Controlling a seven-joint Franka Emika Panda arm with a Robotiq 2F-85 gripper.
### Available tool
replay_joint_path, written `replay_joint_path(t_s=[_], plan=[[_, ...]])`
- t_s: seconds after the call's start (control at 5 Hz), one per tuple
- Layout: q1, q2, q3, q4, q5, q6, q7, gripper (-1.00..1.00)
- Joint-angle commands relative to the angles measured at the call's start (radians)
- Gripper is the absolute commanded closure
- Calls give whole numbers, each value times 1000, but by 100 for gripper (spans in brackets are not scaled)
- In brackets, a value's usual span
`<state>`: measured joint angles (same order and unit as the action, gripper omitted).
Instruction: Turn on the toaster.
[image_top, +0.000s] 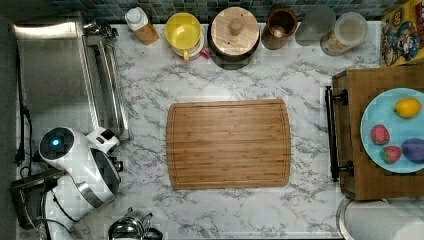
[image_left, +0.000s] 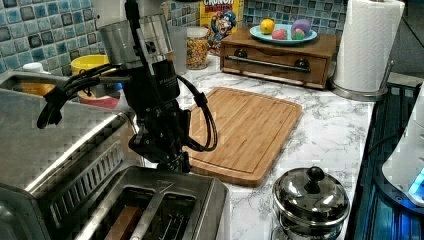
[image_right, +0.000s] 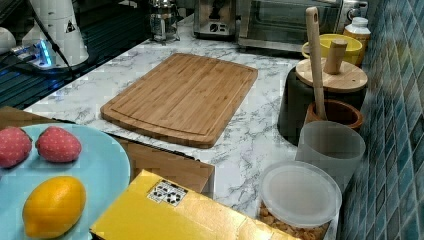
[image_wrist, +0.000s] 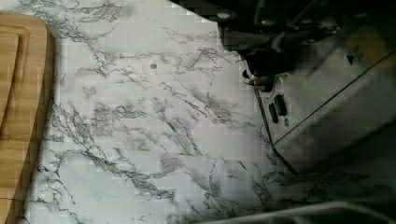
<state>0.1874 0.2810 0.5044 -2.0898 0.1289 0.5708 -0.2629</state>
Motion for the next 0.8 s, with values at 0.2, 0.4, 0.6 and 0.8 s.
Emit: replay_joint_path(t_s=[0.2,0.4,0.6,0.8], plan=[[12,155,-3,-111,-73,104,73,100],[15,155,-5,-111,-72,104,72,100],[18,154,-9,-111,-70,104,71,100],[16,155,-7,-111,-71,104,71,100]])
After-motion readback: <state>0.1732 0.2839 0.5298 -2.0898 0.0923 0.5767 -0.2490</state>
